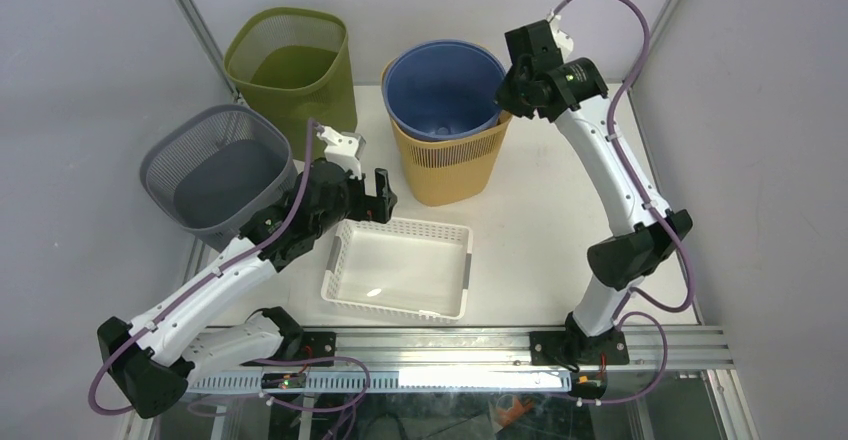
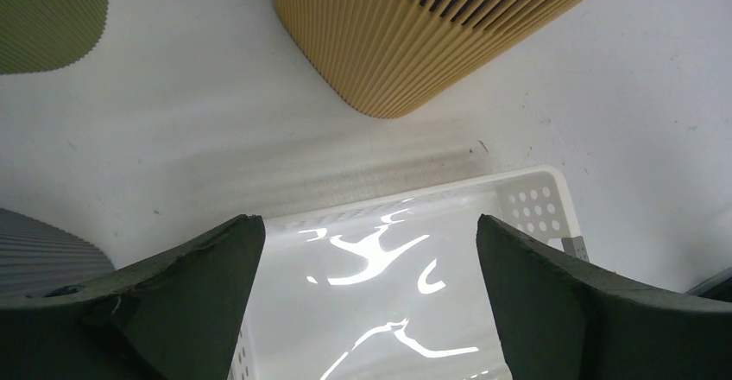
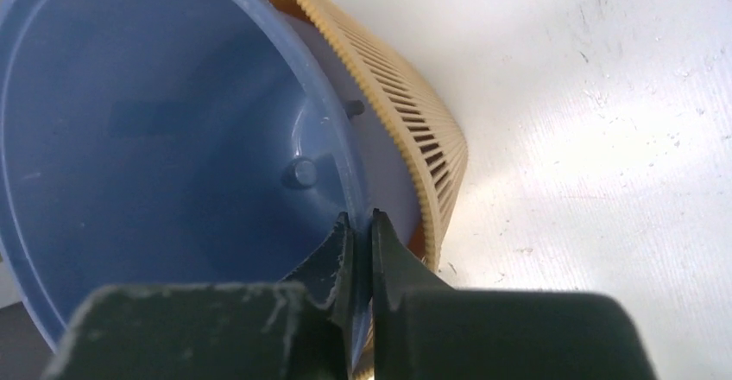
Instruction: Turn the large container upside down
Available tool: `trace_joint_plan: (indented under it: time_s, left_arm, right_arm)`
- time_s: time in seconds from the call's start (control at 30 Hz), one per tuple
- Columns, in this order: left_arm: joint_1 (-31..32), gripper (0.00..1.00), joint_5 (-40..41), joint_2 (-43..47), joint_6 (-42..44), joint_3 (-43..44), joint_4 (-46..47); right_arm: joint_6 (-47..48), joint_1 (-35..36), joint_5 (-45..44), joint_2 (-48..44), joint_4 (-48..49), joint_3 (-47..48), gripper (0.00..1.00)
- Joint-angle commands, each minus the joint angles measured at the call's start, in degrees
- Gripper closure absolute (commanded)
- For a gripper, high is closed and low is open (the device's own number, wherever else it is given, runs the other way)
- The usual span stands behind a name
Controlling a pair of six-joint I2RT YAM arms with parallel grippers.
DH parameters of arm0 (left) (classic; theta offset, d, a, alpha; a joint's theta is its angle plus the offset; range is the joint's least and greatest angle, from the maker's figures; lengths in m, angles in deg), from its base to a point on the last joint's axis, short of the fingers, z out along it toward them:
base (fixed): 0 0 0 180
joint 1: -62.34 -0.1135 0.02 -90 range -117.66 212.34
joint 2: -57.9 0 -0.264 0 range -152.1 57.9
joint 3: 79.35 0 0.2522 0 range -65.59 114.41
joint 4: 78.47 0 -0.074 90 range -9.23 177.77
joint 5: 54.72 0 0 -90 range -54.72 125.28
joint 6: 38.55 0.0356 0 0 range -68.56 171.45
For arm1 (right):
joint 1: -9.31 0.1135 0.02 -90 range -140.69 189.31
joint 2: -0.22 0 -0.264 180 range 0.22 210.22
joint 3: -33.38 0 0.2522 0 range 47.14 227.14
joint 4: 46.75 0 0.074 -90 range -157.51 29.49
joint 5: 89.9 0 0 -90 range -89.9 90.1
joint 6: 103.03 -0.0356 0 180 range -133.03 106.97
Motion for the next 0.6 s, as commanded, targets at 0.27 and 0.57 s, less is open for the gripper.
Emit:
trace_joint_plan:
  time_s: [0.27,0.57]
  left_arm:
    - [-0.63,0.01,0.15,0.67,-0.01,0.25,0.34]
    - [-0.65,0.01,2.41,0.36,-0.6,-1.08,1.37]
  right_arm:
    - [2.23,0.33,1.72,2.82,-0.29,17.08,1.0]
    - [2.46,-0.27,5.85,2.13,3.49,27.35,1.0]
